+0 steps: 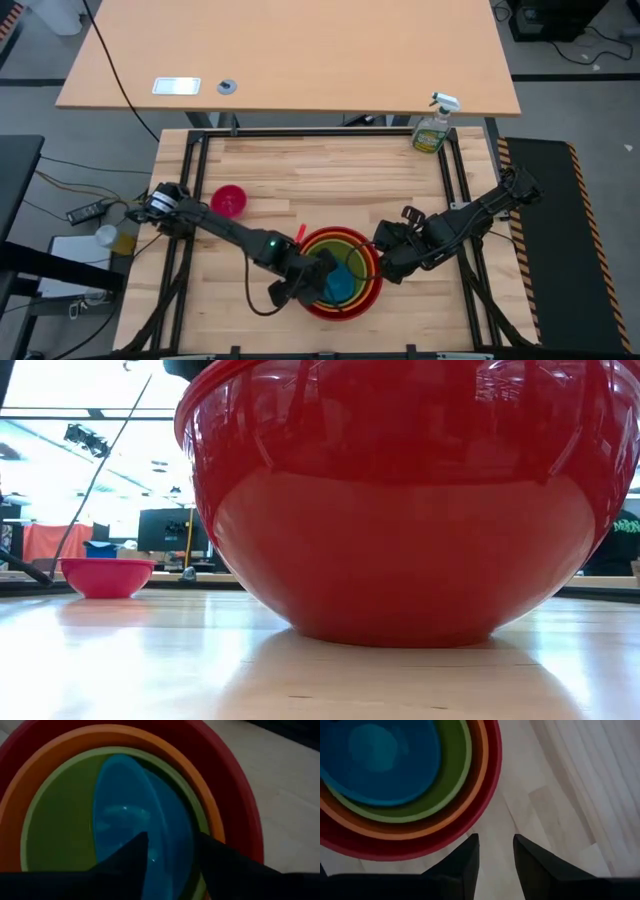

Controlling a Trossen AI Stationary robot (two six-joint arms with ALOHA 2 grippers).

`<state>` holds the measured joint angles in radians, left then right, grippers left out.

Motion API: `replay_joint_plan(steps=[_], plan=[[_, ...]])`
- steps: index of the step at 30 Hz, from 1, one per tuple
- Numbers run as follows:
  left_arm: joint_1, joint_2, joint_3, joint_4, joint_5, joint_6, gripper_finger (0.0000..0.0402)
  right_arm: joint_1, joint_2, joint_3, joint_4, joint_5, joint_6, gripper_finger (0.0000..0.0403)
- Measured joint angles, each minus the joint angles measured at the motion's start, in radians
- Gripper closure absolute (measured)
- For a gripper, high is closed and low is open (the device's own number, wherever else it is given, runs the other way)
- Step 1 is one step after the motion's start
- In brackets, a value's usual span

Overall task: Nest bowls inside each other
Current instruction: Stack the blue bowl on the green bowl

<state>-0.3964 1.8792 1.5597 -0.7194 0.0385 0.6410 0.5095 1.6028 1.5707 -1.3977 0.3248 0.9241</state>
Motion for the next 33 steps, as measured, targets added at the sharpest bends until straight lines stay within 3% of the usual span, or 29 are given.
replay_joint_plan(steps=[5,12,17,28,33], plan=[[-0.029,-0.036,0.0,0.003,-0.007,-0.049,0.0211,0.0,0.0,0.0,0.005,0.0,-0.002,0.0274],[-0.047,-0.089,0.0,0.006,-0.009,-0.112,0.0218,-0.002,0.0,0.0,0.015,0.005,-0.009,0.0274],[-0.023,-0.096,0.0,0.066,-0.068,-0.187,0.0221,-0.003,0.0,0.0,0.023,0.018,-0.011,0.0274],[-0.012,0.049,0.0,0.026,-0.102,-0.238,0.0221,-0.003,0.0,0.0,0.037,0.024,-0.03,0.0274],[-0.047,0.017,-0.001,0.0,-0.143,-0.204,0.0221,-0.003,0.0,0.0,0.037,0.025,-0.03,0.0274]])
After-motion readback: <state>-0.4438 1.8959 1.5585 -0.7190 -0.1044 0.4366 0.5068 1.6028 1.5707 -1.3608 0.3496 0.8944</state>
